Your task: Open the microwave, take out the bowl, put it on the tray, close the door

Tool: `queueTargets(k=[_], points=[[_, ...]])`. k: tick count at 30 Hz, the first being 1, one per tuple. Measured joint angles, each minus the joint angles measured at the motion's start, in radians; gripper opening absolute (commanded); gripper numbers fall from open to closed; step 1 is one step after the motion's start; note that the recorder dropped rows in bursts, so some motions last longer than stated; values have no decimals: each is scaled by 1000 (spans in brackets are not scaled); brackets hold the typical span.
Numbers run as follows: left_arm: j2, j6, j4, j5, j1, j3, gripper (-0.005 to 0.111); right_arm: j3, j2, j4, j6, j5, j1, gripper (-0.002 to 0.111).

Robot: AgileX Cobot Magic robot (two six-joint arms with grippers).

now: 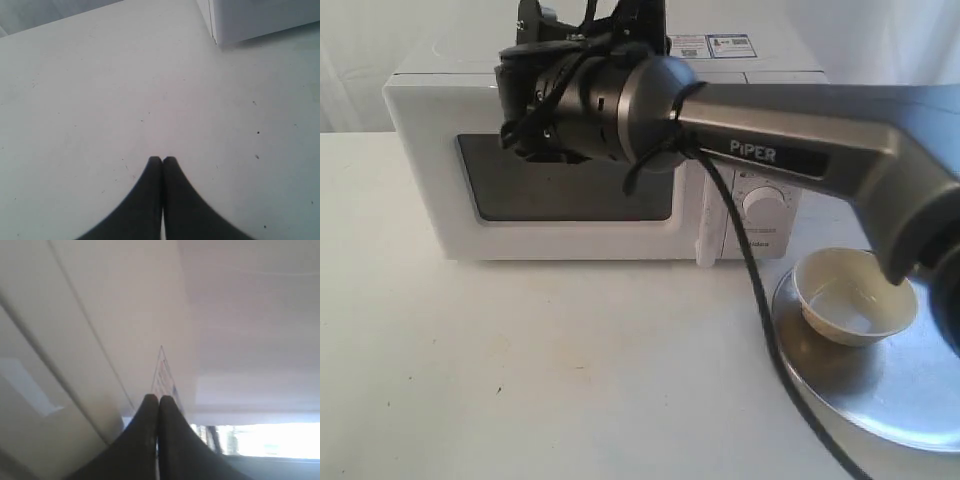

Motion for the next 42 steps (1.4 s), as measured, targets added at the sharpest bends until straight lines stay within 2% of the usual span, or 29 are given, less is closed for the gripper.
queueTargets(k=[7,17,22,26,29,35,42], points=[[0,0,0,0,0,0,0,139,-230,296,20,-113,-20,0],[0,0,0,0,0,0,0,685,-680,540,-10,-198,-24,0],[0,0,0,0,0,0,0,987,-905,699,-10,-502,-28,0],[0,0,0,0,0,0,0,1198,-1051,735,-10,-774,-28,0],[0,0,0,0,0,0,0,1323,-1140,755,-10,-899,-28,0],[0,0,0,0,0,0,0,1439,-1228,782,-7,-896,-28,0],[0,0,0,0,0,0,0,1451,-1236,783,-7,-875,-28,0]])
